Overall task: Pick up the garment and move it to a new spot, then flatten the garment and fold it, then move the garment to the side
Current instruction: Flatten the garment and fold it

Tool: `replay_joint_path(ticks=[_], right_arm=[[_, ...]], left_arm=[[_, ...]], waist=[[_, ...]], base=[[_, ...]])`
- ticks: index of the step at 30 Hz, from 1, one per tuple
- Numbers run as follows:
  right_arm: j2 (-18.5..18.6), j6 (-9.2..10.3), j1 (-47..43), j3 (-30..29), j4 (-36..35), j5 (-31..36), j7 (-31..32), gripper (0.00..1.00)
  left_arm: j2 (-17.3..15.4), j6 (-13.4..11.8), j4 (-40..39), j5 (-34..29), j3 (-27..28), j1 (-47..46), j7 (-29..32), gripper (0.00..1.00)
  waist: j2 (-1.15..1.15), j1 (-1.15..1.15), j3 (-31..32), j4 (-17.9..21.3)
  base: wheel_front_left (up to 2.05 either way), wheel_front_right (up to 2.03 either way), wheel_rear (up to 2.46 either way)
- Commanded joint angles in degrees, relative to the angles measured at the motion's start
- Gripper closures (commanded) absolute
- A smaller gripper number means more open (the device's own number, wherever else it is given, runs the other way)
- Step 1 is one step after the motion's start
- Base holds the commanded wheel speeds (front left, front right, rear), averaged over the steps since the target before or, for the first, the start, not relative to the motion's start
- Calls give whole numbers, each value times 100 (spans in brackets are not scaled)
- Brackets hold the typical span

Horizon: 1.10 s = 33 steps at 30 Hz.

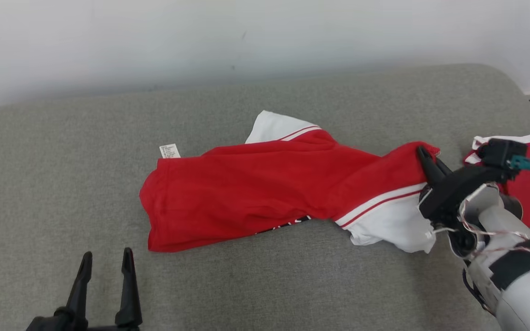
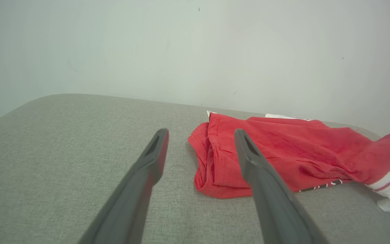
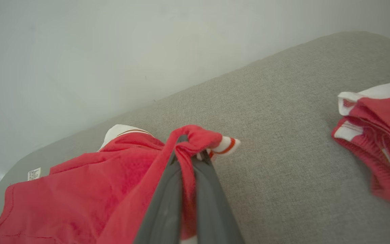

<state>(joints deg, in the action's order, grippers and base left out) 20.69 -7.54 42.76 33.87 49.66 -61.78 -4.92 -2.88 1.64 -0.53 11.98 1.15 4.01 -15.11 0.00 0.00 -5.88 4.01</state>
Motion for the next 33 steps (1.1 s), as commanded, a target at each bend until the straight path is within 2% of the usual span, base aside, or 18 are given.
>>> replay_joint_path(ticks=[1,5,12,13,14,15,24,30,33], right_arm=[[-143,13,223,-29,346,245,-85,100],[-500,13,830,-142,1181,696,-443,100],[-735,13,1542,-269,2239,1173,-836,100],[-737,13,1578,-306,2303,1201,-855,83],[-737,13,1578,-306,2303,1201,-855,83],[-733,13,1600,-351,2348,1222,-878,0],[-504,13,1398,-534,2437,1657,-985,0],[-242,13,1013,-667,2433,2079,-1028,0],[-118,13,848,-864,2139,2370,-1031,0]], left_arm=[[2,37,3,-91,-25,-147,-4,0],[-1,97,34,-120,-106,-343,-4,0],[0,163,58,-113,-299,-627,-4,0],[-1,168,58,-106,-322,-655,-4,0],[-1,168,58,-106,-322,-655,-4,0],[-1,170,60,-99,-335,-674,-4,0],[-1,95,127,-64,-297,-752,-4,0],[-1,80,169,-117,-35,-512,-4,0],[-1,76,152,-142,98,-393,-4,0]], waist=[[0,0,-220,-182],[0,0,-433,-436],[0,0,-729,-830],[0,0,-759,-865],[0,0,-759,-865],[0,0,-781,-891],[0,0,-696,-864],[0,0,-317,-572],[0,0,-169,-427]], base=[[0,0,0],[0,0,0],[0,0,0],[0,0,0],[0,0,0],[0,0,0],[0,0,0],[0,0,0],[0,0,0]])
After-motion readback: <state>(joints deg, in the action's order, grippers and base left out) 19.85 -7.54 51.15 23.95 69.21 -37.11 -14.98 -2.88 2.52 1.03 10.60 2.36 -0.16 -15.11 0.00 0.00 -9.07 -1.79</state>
